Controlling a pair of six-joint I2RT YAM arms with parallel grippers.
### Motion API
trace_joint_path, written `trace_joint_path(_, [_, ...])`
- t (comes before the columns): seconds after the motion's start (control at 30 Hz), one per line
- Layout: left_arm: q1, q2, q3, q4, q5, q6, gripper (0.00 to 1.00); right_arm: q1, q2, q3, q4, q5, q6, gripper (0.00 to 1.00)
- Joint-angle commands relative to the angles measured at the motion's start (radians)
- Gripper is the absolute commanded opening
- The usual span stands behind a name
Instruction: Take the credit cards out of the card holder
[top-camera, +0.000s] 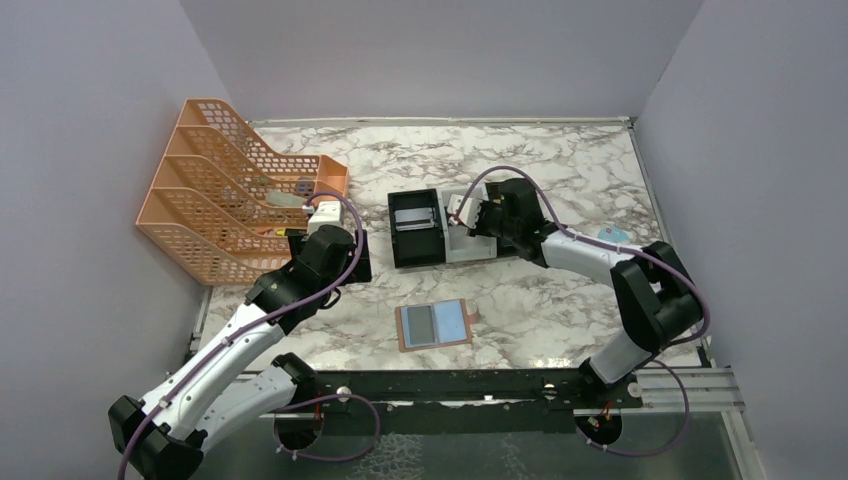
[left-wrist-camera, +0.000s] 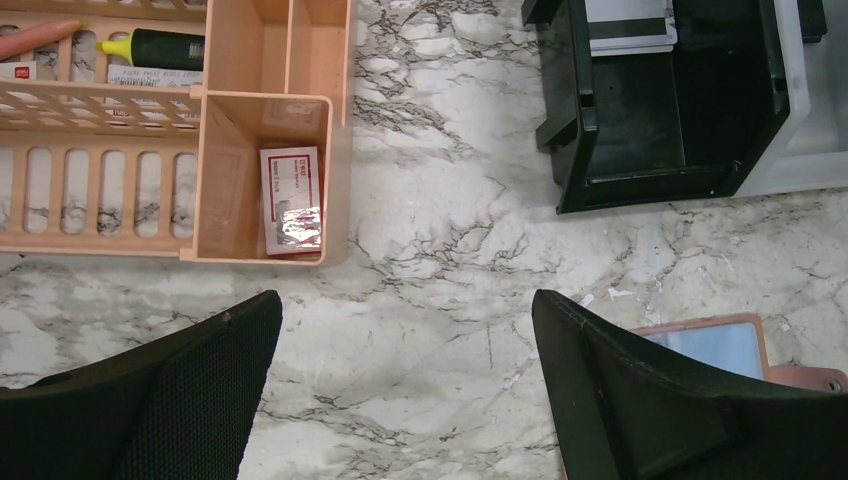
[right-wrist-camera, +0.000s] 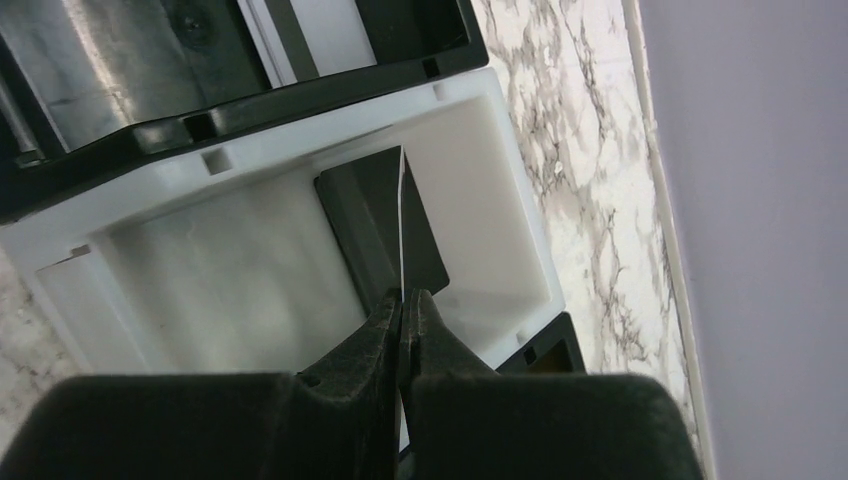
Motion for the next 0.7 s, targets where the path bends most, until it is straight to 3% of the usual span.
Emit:
trace_joint_path(0.0, [0.004,-0.001,-0.003,0.000,-0.031,0.013,0.99,-0.001,0.058,0.064,0.057,0.004,-0.060,0.01])
trace_joint_path(0.67, [0.004,0.005,0.002,0.001,-0.015,0.015,0.99,-0.001,0.255,0.219,-0.024,0.004,-0.216,0.01])
